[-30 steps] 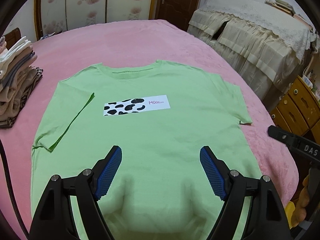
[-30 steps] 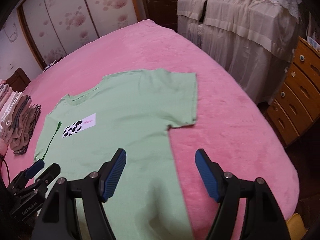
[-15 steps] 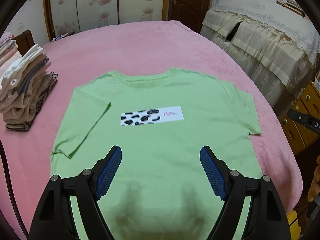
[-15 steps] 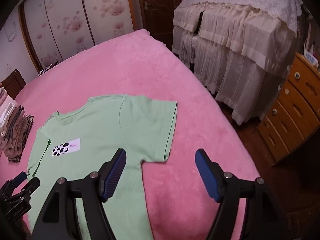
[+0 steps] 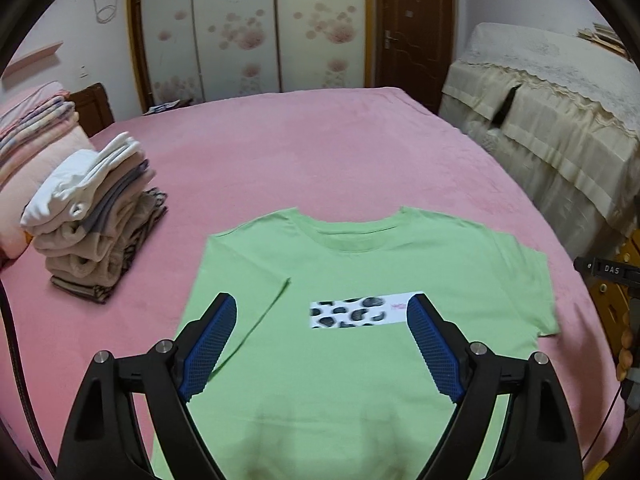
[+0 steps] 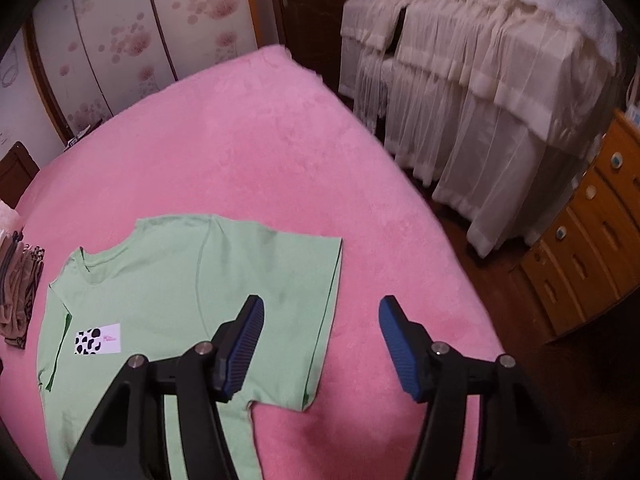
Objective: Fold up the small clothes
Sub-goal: 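Move the right gripper to the shirt's other sleeve side, then grasp the other sleeve side with the right gripper and fold it inward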
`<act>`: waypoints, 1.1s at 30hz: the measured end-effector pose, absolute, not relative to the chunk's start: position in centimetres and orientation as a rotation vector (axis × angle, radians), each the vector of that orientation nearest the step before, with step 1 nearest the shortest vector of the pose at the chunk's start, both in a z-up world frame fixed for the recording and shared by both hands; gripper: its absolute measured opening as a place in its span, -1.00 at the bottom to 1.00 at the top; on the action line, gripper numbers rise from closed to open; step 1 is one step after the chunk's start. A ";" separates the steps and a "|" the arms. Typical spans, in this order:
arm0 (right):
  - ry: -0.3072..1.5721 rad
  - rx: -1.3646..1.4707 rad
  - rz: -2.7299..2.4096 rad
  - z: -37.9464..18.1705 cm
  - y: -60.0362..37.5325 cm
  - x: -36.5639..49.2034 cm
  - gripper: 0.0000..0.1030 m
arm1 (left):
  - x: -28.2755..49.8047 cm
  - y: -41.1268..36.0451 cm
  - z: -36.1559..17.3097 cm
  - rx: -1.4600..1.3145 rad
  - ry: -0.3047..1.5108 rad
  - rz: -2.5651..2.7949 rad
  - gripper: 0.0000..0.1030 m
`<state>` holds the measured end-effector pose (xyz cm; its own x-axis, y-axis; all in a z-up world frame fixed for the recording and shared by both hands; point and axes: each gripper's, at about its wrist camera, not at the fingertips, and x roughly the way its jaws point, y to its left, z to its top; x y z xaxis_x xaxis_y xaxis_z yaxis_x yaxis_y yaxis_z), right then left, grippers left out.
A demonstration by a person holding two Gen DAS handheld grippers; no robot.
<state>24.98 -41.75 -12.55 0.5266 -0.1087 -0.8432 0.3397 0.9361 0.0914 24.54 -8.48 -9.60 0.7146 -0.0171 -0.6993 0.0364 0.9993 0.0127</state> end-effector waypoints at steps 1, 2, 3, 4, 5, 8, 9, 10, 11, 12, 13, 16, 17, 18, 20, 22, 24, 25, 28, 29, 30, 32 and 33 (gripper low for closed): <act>1.010 0.284 -0.261 -13.8 -42.4 25.6 0.17 | 24.5 -8.2 -10.0 0.026 0.783 -0.022 0.68; 1.030 0.297 -0.256 -14.7 -42.6 26.0 0.17 | 24.5 -7.8 -10.5 0.026 0.796 -0.013 0.68; 1.052 0.306 -0.254 -15.8 -43.0 26.4 0.17 | 24.4 -7.4 -11.1 0.025 0.813 -0.006 0.68; 1.079 0.316 -0.259 -17.1 -43.4 26.9 0.17 | 24.3 -7.1 -11.7 0.024 0.827 -0.002 0.68; 1.097 0.328 -0.259 -17.9 -43.6 27.2 0.17 | 24.1 -6.8 -12.4 0.026 0.848 0.003 0.68; 1.148 0.387 -0.249 -20.7 -44.3 28.0 0.17 | 23.6 -6.1 -14.1 0.025 0.890 0.009 0.68; 1.143 0.381 -0.257 -21.2 -44.4 28.2 0.17 | 23.4 -6.1 -14.5 0.024 0.900 0.008 0.68; 1.133 0.373 -0.260 -21.4 -44.3 28.4 0.17 | 23.2 -6.0 -15.0 0.021 0.914 0.003 0.68; 1.126 0.366 -0.263 -21.5 -44.2 28.5 0.17 | 23.1 -6.0 -15.3 0.020 0.924 0.000 0.68; 1.119 0.355 -0.265 -21.6 -44.0 28.6 0.13 | 23.1 -6.0 -15.6 0.018 0.931 -0.003 0.68; 1.110 0.341 -0.263 -21.5 -43.7 28.7 -0.14 | 23.0 -6.0 -15.8 0.015 0.938 -0.007 0.68; 1.108 0.355 -0.222 -21.2 -43.2 28.8 -0.93 | 22.8 -6.3 -15.8 0.003 0.939 -0.024 0.68; 1.099 0.348 -0.226 -20.7 -43.0 28.7 -0.94 | 22.7 -6.3 -15.6 0.002 0.934 -0.031 0.68; 1.084 0.336 -0.225 -20.1 -42.8 28.5 -0.94 | 22.7 -6.3 -15.5 0.002 0.929 -0.035 0.68; 1.052 0.309 -0.208 -18.6 -41.6 28.3 -0.94 | 22.5 -6.4 -15.2 0.001 0.921 -0.044 0.68; 1.018 0.286 -0.177 -17.1 -40.1 28.1 -0.94 | 22.4 -6.3 -15.2 -0.004 0.920 -0.051 0.68; 0.986 0.249 -0.133 -15.4 -37.6 28.4 -0.94 | 22.2 -6.1 -15.3 -0.012 0.926 -0.053 0.68; 0.971 0.231 -0.110 -14.6 -36.2 28.6 -0.94 | 22.1 -6.0 -15.3 -0.017 0.927 -0.053 0.68; 0.961 0.170 -0.049 -13.2 -32.1 29.5 -0.94 | 21.8 -5.6 -15.4 -0.024 0.934 -0.049 0.68; 0.966 0.154 -0.038 -13.2 -31.2 29.7 -0.94 | 21.7 -5.4 -15.3 -0.027 0.933 -0.046 0.68; 0.974 0.129 -0.028 -13.2 -29.9 30.2 -0.94 | 21.6 -5.2 -15.3 -0.030 0.932 -0.044 0.68; 1.002 0.087 -0.005 -13.8 -27.9 31.2 -0.93 | 21.5 -4.7 -15.3 -0.042 0.933 -0.037 0.68; 1.037 0.079 0.017 -14.5 -26.8 31.6 -0.91 | 21.5 -4.5 -15.3 -0.048 0.935 -0.035 0.68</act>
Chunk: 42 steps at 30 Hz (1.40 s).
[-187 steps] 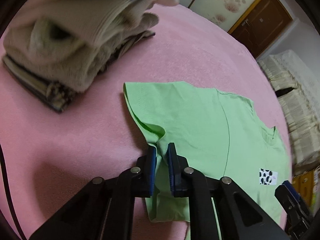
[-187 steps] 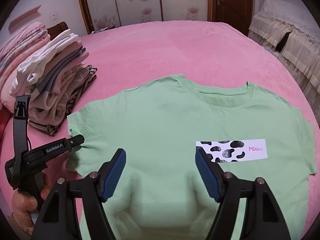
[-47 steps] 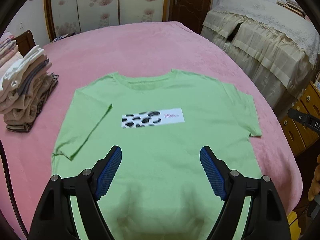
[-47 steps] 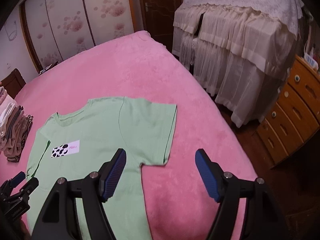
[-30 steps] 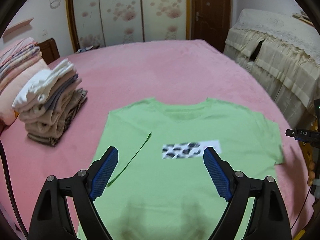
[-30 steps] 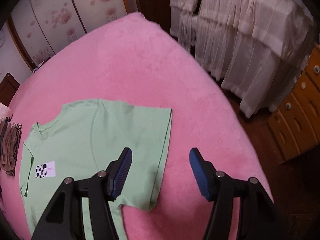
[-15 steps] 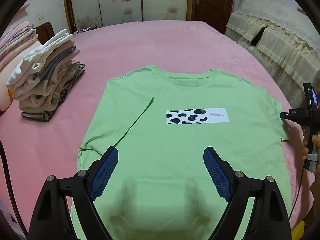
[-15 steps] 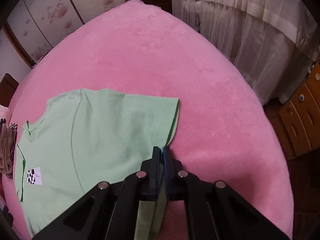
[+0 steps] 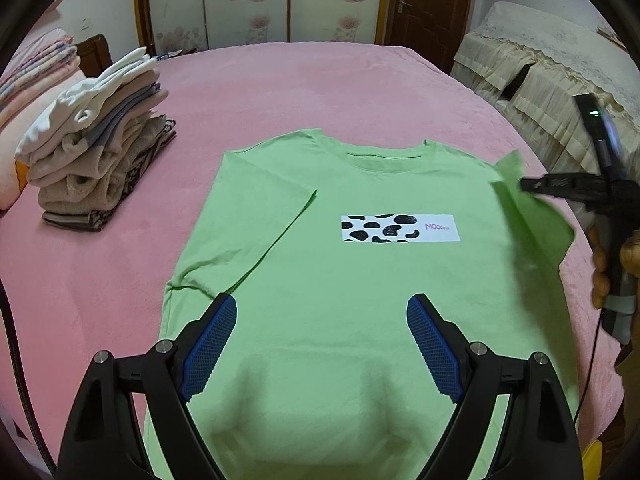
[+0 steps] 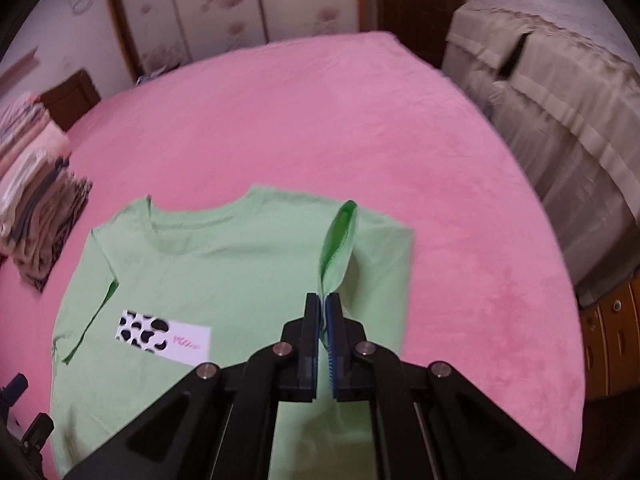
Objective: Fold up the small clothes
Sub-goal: 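Grasp the other sleeve side with the right gripper and fold it inward, then release the folded side and lift the right gripper away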
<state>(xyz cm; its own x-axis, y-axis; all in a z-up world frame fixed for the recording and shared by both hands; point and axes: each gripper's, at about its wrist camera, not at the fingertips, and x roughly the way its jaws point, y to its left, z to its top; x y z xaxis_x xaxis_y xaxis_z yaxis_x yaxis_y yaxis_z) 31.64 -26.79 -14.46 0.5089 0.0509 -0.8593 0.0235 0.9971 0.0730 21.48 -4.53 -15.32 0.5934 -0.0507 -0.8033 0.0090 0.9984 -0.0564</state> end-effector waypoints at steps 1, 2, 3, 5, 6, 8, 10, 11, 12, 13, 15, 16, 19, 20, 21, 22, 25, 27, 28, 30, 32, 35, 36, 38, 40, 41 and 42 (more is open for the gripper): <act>1.067 0.083 0.036 -15.0 -25.9 31.9 -0.89 | 21.5 -4.3 -15.3 -0.052 0.937 -0.033 0.68; 1.084 0.095 0.055 -15.2 -25.2 32.0 -0.88 | 21.4 -4.1 -15.3 -0.056 0.938 -0.031 0.68; 1.096 0.116 0.082 -15.3 -24.9 32.3 -0.84 | 21.4 -3.9 -15.3 -0.056 0.939 -0.031 0.68; 1.085 0.147 0.104 -14.8 -24.8 31.9 -0.71 | 21.2 -3.6 -15.2 -0.054 0.934 -0.027 0.68; 1.074 0.156 0.106 -14.3 -25.2 31.5 -0.61 | 21.2 -3.3 -15.2 -0.056 0.933 -0.024 0.68; 1.052 0.168 0.089 -13.3 -26.3 30.7 -0.56 | 21.2 -3.0 -15.2 -0.065 0.937 -0.022 0.68; 1.041 0.187 0.064 -12.4 -27.8 29.6 -0.56 | 21.1 -2.6 -15.4 -0.085 0.944 -0.023 0.68; 1.038 0.189 0.052 -12.1 -28.3 29.2 -0.56 | 21.0 -2.6 -15.4 -0.093 0.946 -0.025 0.68; 1.036 0.183 0.034 -12.0 -29.0 28.6 -0.56 | 21.0 -2.5 -15.4 -0.098 0.947 -0.028 0.68; 1.037 0.169 0.007 -12.0 -29.9 27.7 -0.56 | 20.9 -2.5 -15.5 -0.101 0.947 -0.031 0.68; 1.051 0.143 -0.036 -12.4 -30.9 26.8 -0.56 | 20.8 -2.7 -15.5 -0.097 0.946 -0.039 0.68; 1.068 0.146 -0.054 -13.1 -31.8 26.0 -0.56 | 20.8 -2.8 -15.6 -0.092 0.948 -0.043 0.68; 1.123 0.210 -0.069 -15.1 -33.4 24.7 -0.56 | 20.7 -3.2 -15.7 -0.080 0.951 -0.053 0.68; 1.135 0.230 -0.065 -15.8 -33.7 24.3 -0.56 | 20.7 -3.3 -15.7 -0.076 0.954 -0.056 0.68; 1.147 0.252 -0.060 -16.5 -33.9 24.0 -0.56 | 20.6 -3.4 -15.7 -0.071 0.956 -0.058 0.68; 1.155 0.269 -0.055 -16.9 -34.0 23.8 -0.55 | 20.6 -3.5 -15.7 -0.067 0.958 -0.060 0.68; 1.162 0.320 -0.036 -18.1 -33.7 23.6 -0.31 | 20.4 -3.9 -15.7 -0.050 0.961 -0.061 0.68; 1.158 0.299 -0.051 -18.6 -33.1 23.8 -0.27 | 20.4 -4.0 -15.7 -0.044 0.962 -0.061 0.68; 1.161 0.273 -0.065 -18.9 -32.8 24.0 -0.27 | 20.4 -4.1 -15.7 -0.041 0.964 -0.062 0.68; 1.177 0.248 -0.084 -19.6 -32.7 24.2 -0.29 | 20.3 -4.3 -15.7 -0.039 0.968 -0.063 0.68; 1.173 0.277 -0.090 -20.2 -33.4 24.1 -0.59 | 20.3 -4.4 -15.8 -0.038 0.971 -0.065 0.68; 1.163 0.345 -0.084 -20.7 -34.9 23.5 -0.68 | 20.4 -4.6 -16.0 -0.032 0.976 -0.072 0.68; 1.165 0.355 -0.082 -20.8 -35.3 23.3 -0.65 | 20.4 -4.7 -16.1 -0.030 0.979 -0.075 0.68; 1.166 0.373 -0.071 -20.3 -35.7 23.0 -0.53 | 20.6 -4.8 -16.5 -0.026 0.986 -0.082 0.68; 1.149 0.365 -0.077 -19.3 -35.8 23.1 -0.41 | 20.7 -5.0 -16.8 -0.024 0.992 -0.086 0.68; 1.137 0.359 -0.077 -18.7 -35.9 23.3 -0.41 | 20.8 -5.0 -17.0 -0.026 0.996 -0.088 0.68; 1.127 0.354 -0.079 -18.3 -35.7 23.7 -0.41 | 20.8 -5.0 -17.2 -0.028 0.998 -0.089 0.68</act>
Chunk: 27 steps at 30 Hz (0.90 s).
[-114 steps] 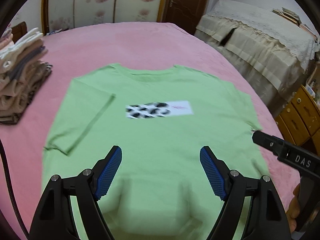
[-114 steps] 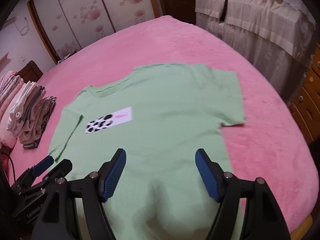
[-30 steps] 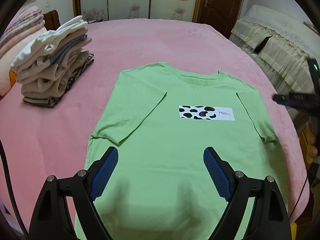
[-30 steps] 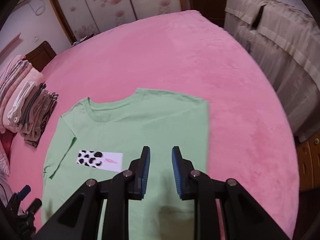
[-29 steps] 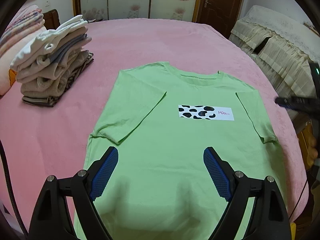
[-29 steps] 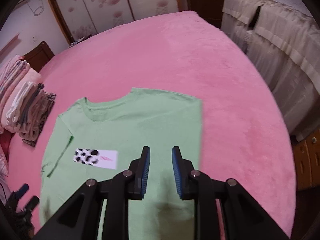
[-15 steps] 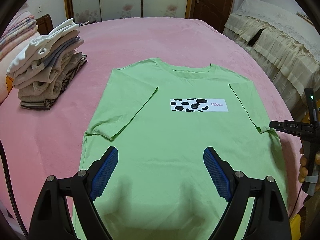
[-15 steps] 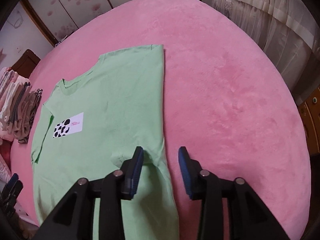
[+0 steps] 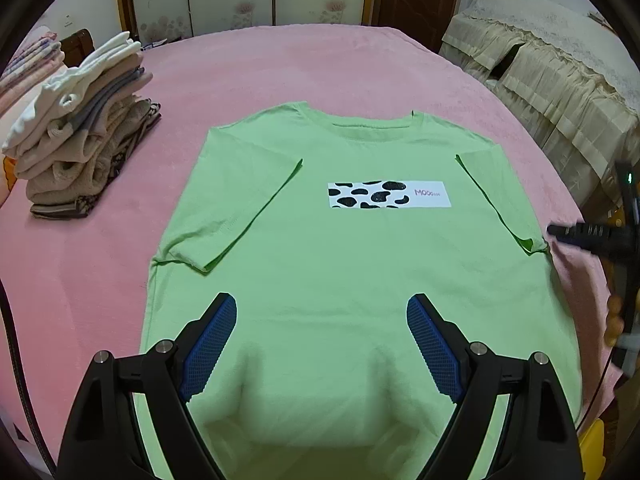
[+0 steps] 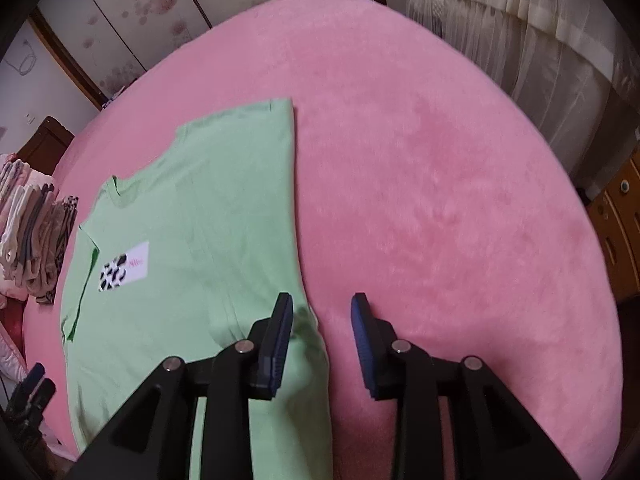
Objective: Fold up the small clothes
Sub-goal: 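Release the folded side and lift the right gripper away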
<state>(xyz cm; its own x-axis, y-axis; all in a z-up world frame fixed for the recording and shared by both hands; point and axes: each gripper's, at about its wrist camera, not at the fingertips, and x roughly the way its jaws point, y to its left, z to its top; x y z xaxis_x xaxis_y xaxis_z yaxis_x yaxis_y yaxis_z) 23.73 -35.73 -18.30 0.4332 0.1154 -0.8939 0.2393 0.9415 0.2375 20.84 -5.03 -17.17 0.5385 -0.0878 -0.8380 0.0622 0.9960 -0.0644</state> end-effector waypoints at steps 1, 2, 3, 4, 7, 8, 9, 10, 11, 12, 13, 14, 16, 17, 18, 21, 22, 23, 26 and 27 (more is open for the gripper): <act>1.118 0.351 -0.081 -17.9 -35.7 24.3 -0.41 | 20.9 -5.0 -17.4 -0.031 1.002 -0.090 0.68; 1.112 0.345 -0.086 -17.6 -35.7 25.3 -0.41 | 20.9 -5.1 -17.5 -0.032 1.005 -0.090 0.68; 1.109 0.339 -0.090 -17.4 -35.7 26.1 -0.41 | 21.0 -5.1 -17.8 -0.034 1.008 -0.090 0.68; 1.103 0.336 -0.094 -17.3 -35.5 27.3 -0.41 | 21.0 -5.1 -17.9 -0.034 1.011 -0.090 0.68; 1.093 0.335 -0.098 -17.4 -35.3 30.2 -0.41 | 21.1 -5.0 -18.4 -0.026 1.018 -0.087 0.68; 1.091 0.335 -0.102 -17.6 -35.3 31.5 -0.41 | 21.2 -4.9 -18.6 -0.021 1.020 -0.083 0.68; 1.092 0.332 -0.109 -17.9 -35.2 32.7 -0.41 | 21.3 -4.7 -18.8 -0.019 1.021 -0.079 0.68; 1.097 0.328 -0.113 -18.3 -35.1 33.9 -0.41 | 21.4 -4.6 -18.9 -0.018 1.021 -0.075 0.68; 1.104 0.330 -0.118 -18.6 -35.1 34.9 -0.41 | 21.5 -4.4 -19.1 -0.021 1.020 -0.068 0.68; 1.110 0.333 -0.120 -19.1 -35.0 35.8 -0.41 | 21.6 -4.1 -19.3 -0.025 1.019 -0.063 0.68; 1.120 0.333 -0.123 -19.7 -35.0 36.8 -0.41 | 21.7 -3.9 -19.5 -0.030 1.020 -0.057 0.68; 1.126 0.331 -0.129 -20.0 -35.0 37.4 -0.41 | 21.8 -3.5 -19.7 -0.037 1.024 -0.049 0.68; 1.125 0.307 -0.145 -20.6 -34.9 38.4 -0.41 | 22.1 -2.9 -20.3 -0.049 1.035 -0.035 0.68; 1.121 0.296 -0.152 -20.7 -34.8 38.7 -0.41 | 22.2 -2.7 -20.6 -0.053 1.040 -0.030 0.68; 1.116 0.286 -0.163 -20.8 -35.0 38.9 -0.43 | 22.3 -2.5 -20.8 -0.057 1.045 -0.024 0.68; 1.105 0.249 -0.211 -20.9 -35.5 39.1 -0.46 | 22.5 -2.0 -21.4 -0.072 1.055 -0.016 0.68; 1.101 0.248 -0.222 -20.8 -35.8 39.0 -0.46 | 22.6 -1.9 -21.4 -0.076 1.056 -0.015 0.68; 1.098 0.251 -0.223 -20.8 -36.0 38.9 -0.46 | 22.6 -1.8 -21.5 -0.078 1.056 -0.013 0.68; 1.078 0.228 -0.274 -20.1 -36.5 38.1 -0.46 | 22.7 -1.7 -21.3 -0.081 1.050 -0.011 0.68; 1.069 0.228 -0.285 -19.8 -36.6 37.7 -0.46 | 22.6 -1.7 -21.1 -0.081 1.048 -0.011 0.68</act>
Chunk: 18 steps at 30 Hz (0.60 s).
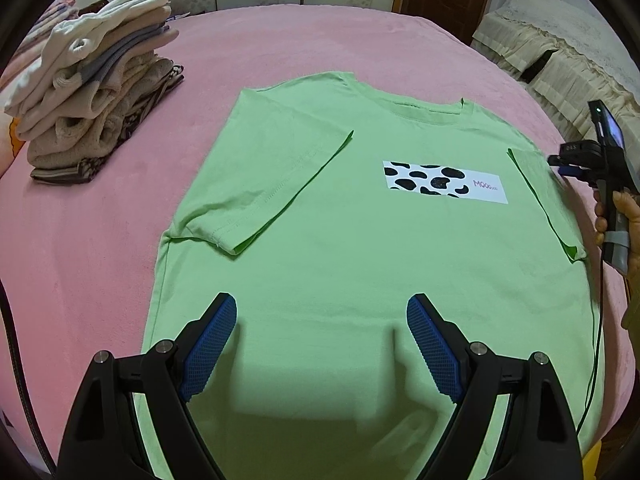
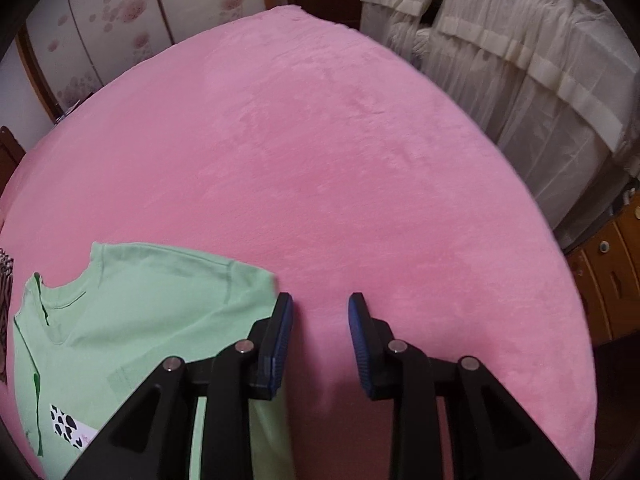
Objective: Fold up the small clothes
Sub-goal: 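Release the folded side and lift the right gripper away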
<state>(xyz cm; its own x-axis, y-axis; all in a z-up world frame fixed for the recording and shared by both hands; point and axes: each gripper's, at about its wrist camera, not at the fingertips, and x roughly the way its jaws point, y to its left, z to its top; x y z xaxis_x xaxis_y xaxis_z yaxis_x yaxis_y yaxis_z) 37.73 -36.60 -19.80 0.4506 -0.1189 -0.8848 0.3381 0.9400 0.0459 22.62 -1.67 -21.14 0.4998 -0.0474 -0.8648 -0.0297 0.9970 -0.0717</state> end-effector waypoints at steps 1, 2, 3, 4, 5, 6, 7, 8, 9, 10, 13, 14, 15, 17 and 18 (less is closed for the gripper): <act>1.059 0.239 -0.290 -19.4 -36.9 37.1 -0.46 | 22.6 -1.6 -20.9 -0.081 1.044 -0.009 0.68; 1.051 0.253 -0.283 -18.9 -37.0 36.6 -0.46 | 22.5 -1.6 -20.7 -0.083 1.041 -0.008 0.68; 1.037 0.273 -0.264 -18.3 -36.9 35.8 -0.46 | 22.4 -1.5 -20.4 -0.085 1.036 -0.008 0.68; 1.027 0.280 -0.251 -17.8 -36.7 35.4 -0.46 | 22.3 -1.5 -20.1 -0.087 1.031 -0.007 0.68; 1.016 0.276 -0.236 -17.0 -36.3 34.5 -0.46 | 22.1 -1.4 -19.5 -0.090 1.023 -0.005 0.68; 1.012 0.267 -0.224 -16.5 -35.9 33.9 -0.46 | 22.0 -1.3 -19.2 -0.091 1.017 -0.005 0.68; 1.004 0.261 -0.198 -15.6 -35.1 32.8 -0.46 | 21.9 -1.2 -18.7 -0.092 1.010 -0.004 0.68; 1.001 0.260 -0.180 -15.0 -34.5 32.3 -0.46 | 21.6 -1.2 -18.1 -0.093 1.001 -0.003 0.68; 0.996 0.259 -0.164 -14.2 -33.8 31.3 -0.46 | 21.3 -1.1 -17.4 -0.096 0.989 -0.004 0.68; 0.988 0.264 -0.147 -13.5 -33.2 30.3 -0.44 | 21.0 -1.0 -16.7 -0.098 0.979 -0.004 0.68; 0.968 0.289 -0.088 -11.0 -30.5 26.6 -0.42 | 19.8 -0.8 -14.3 -0.101 0.936 -0.007 0.68; 0.965 0.291 -0.068 -10.1 -29.6 25.3 -0.42 | 19.2 -0.7 -13.3 -0.102 0.919 -0.008 0.68; 0.956 0.293 -0.047 -9.1 -28.6 23.9 -0.41 | 18.5 -0.6 -12.3 -0.103 0.900 -0.010 0.70; 0.946 0.286 -0.018 -7.5 -27.0 21.4 -0.41 | 17.4 -0.4 -10.6 -0.108 0.869 -0.012 0.78; 0.941 0.281 -0.008 -6.7 -26.2 20.3 -0.41 | 16.6 -0.2 -9.6 -0.112 0.849 -0.012 0.82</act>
<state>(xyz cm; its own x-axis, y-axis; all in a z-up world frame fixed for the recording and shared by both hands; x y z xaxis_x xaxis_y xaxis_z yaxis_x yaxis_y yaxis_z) 20.30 -26.18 -6.69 0.5919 0.1149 -0.7978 0.1292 0.9635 0.2346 16.64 -0.22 -9.61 0.6611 -0.0556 -0.7482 -0.0340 0.9940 -0.1039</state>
